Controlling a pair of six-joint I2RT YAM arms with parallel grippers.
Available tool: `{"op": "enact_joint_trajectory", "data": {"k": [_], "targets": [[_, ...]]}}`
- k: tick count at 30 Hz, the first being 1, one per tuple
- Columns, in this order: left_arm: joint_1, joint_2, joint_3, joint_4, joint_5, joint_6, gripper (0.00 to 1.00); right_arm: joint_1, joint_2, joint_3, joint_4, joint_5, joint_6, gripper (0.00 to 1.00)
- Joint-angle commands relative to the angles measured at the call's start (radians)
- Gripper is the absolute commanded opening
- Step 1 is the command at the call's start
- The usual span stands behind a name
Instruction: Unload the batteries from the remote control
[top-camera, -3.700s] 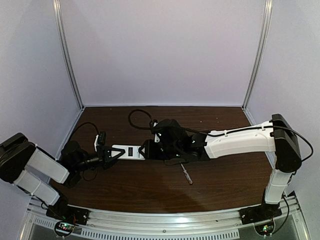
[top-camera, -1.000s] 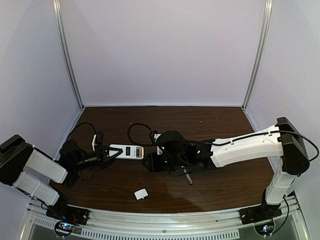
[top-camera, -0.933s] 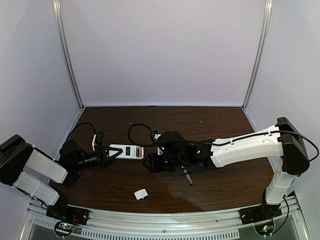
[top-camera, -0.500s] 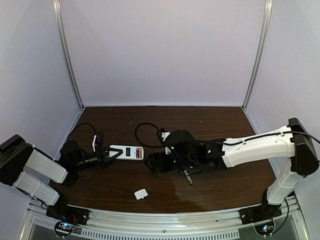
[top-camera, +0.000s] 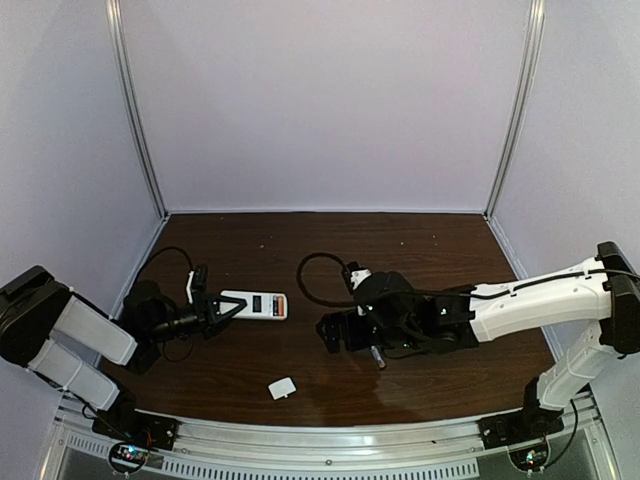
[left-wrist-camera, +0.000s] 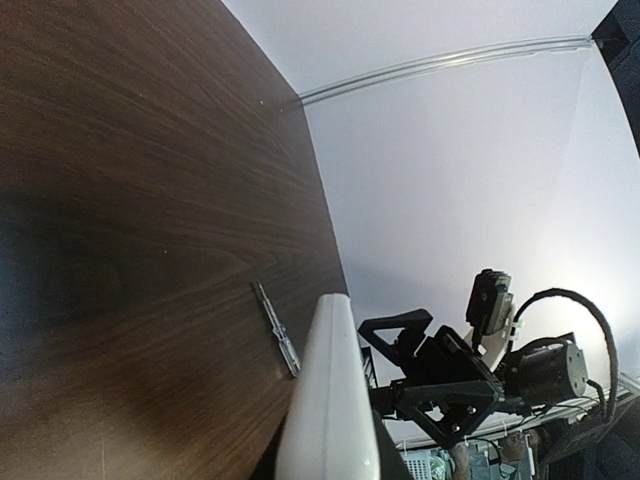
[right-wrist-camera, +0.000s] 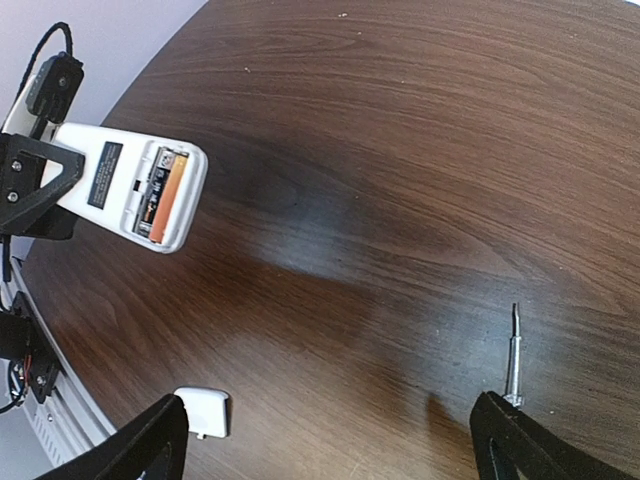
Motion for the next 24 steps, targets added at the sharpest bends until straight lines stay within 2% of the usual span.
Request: {"op": "enact_joint_trajectory", "data": {"k": [1,8,16,24], "targets": [[-0.018,0.003,0.043,-0.025,-0.034,0.028,0.00,-0.002,-0.022,-0.009,-0.063,0.071,-0.038,1.00],[-0.113,-0.010,0.089,-0.173,-0.157,0.076,0.00,-0.001,-0.064,-0.031,-0.047,0.069,-0.054,1.00],[-0.264,0.065,0.149,-0.211,-0.332,0.061,0.00,-0.001,-0.195,-0.140,0.000,0.120,-0.077,1.00],[-0.382,0.218,0.185,-0.111,-0.452,0.004,0.00,-0.002,-0.378,-0.173,-0.111,0.152,-0.090,1.00]]}}
